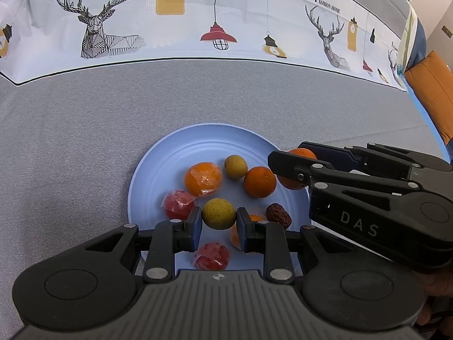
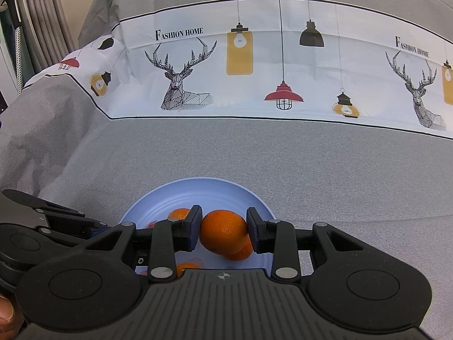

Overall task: Organize fruits
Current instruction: 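Lower the yellow fruit and tangerine onto the plate with both tools, then open both tools and lift them away from the plate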

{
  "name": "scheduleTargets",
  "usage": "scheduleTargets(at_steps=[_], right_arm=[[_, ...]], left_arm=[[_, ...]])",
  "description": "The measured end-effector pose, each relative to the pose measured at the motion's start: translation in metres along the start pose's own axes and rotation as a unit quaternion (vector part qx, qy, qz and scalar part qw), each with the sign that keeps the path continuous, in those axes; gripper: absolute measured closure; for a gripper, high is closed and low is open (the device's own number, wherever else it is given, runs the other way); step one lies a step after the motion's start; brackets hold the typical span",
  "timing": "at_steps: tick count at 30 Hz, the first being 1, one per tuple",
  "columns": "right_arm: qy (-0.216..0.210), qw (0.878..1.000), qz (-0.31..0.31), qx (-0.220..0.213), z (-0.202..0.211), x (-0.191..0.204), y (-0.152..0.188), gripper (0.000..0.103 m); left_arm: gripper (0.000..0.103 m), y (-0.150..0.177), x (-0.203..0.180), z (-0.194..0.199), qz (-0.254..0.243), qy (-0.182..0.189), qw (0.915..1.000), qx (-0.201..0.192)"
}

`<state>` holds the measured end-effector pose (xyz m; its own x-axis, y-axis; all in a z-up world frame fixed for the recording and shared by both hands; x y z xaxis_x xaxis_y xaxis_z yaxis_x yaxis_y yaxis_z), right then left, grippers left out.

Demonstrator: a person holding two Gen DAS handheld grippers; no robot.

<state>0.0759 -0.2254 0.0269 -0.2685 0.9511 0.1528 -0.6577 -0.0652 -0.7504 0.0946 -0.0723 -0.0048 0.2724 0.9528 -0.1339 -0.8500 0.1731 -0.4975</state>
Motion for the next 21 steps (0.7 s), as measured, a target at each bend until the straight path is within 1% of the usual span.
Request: scheduleTargets(at_steps=[15, 16, 17, 18, 19, 20, 21], right_arm=[[0.001, 1.000, 0.000, 0.000, 0.0001, 0.0004, -0.0003, 0.067], [0.002, 1.000, 0.000, 0.001, 0.0000, 0.0003, -0.0001, 0.066], [0.003, 1.000, -0.001, 0.002, -0.0005, 0.0006, -0.0001, 0.066], [0.007, 1.000, -0.005, 0.003, -0.0011, 0.0002, -0.0001, 0.063], [0.012, 1.000, -0.009, 0.002, -0.0011, -0.0007, -0.0003, 0.050], [0.017, 1.000, -0.013, -0.001, -0.0011, -0.0002, -0.0006, 0.044], [0.020, 1.000, -0.016, -0.004, -0.0005, 0.0003, -0.0010, 0.036]], left_arm=[[0.075, 0.0005, -0.0001, -0.0005, 0.000, 0.000, 1.0000, -0.001], [0.073, 0.0008, -0.0008, -0.0007, 0.000, 0.000, 1.0000, -0.001], [0.064, 0.0010, -0.0013, -0.0015, 0.001, 0.000, 1.0000, 0.002], [0.059, 0.0014, -0.0014, -0.0022, 0.002, 0.000, 1.0000, 0.005], [0.052, 0.0020, -0.0018, -0.0019, 0.001, -0.004, 1.0000, 0.005], [0.047, 0.0018, -0.0015, -0.0009, 0.000, -0.006, 1.0000, 0.002], [0.045, 0.0018, -0.0012, 0.0006, 0.000, -0.006, 1.0000, 0.000]])
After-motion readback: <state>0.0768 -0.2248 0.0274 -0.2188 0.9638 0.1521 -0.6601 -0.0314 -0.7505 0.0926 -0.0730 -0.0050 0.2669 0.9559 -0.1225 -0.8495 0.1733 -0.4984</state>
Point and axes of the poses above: each gripper's, at about its wrist camera, not at the fingertips, and z roughly against the way its jaws point, x to its left, y to its underside, the point moved 1 cm from there along -z, roughly the way its jaws point, and after that the axes turned 4 degrees about -y, right-handed, at the moved point
